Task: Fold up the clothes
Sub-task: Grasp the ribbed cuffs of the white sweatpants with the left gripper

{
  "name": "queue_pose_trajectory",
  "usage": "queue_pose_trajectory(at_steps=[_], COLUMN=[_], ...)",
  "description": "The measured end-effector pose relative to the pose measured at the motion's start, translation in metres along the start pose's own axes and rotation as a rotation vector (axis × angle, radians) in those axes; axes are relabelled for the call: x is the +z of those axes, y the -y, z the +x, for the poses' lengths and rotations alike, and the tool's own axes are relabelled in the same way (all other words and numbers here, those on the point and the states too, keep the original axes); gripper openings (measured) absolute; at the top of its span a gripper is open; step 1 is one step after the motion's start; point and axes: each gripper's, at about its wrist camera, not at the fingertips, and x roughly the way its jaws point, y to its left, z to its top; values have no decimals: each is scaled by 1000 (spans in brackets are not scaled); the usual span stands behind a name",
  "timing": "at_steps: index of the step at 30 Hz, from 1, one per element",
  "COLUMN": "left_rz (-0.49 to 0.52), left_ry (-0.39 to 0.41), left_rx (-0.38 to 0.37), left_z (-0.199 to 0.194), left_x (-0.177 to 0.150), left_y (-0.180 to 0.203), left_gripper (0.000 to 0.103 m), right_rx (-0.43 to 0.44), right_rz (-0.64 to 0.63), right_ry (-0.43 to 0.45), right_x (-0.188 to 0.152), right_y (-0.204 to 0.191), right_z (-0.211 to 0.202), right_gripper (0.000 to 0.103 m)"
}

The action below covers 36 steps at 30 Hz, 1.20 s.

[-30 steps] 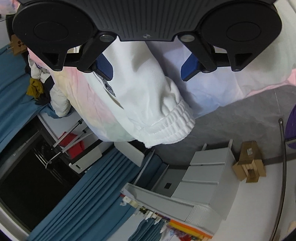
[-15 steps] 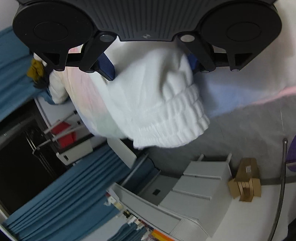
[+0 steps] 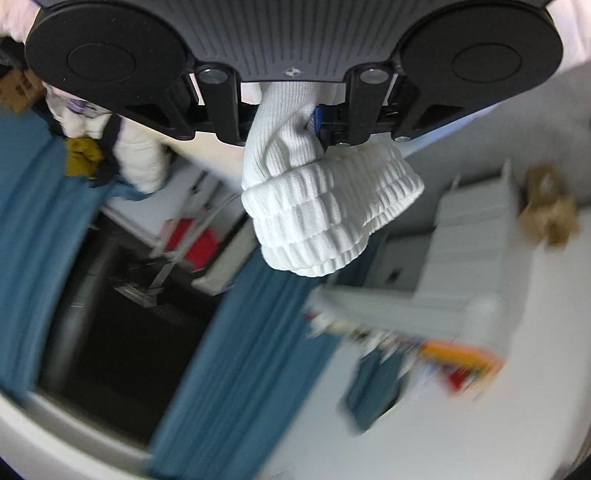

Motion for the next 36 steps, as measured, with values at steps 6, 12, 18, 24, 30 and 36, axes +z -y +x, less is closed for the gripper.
queue_pose_trajectory(at_steps=[6, 12, 18, 24, 30, 36], left_rz=[145, 372, 799, 982, 1039, 1054], left_ry=[95, 58, -156, -114, -113, -148], left_rx=[-186, -331, -391, -402, -430, -427], left_z=[-25, -24, -13, -13, 0, -11], left_x=[-9, -86, -232, -284, -283, -290], left_y=[128, 248, 314, 314, 279, 246], left_gripper=[19, 19, 18, 19, 26, 44], right_rx=[-7, 9, 213, 369, 432, 361], right_rz=[119, 295, 600, 767, 617, 427], right_ry=[119, 192, 44, -65, -203, -267], right_x=[37, 60, 58, 47, 51, 48], right_y=[48, 115, 189, 215, 180, 142], right_z=[-43, -71, -50, -24, 15, 44], right_gripper=[69, 71, 70, 64, 60, 56])
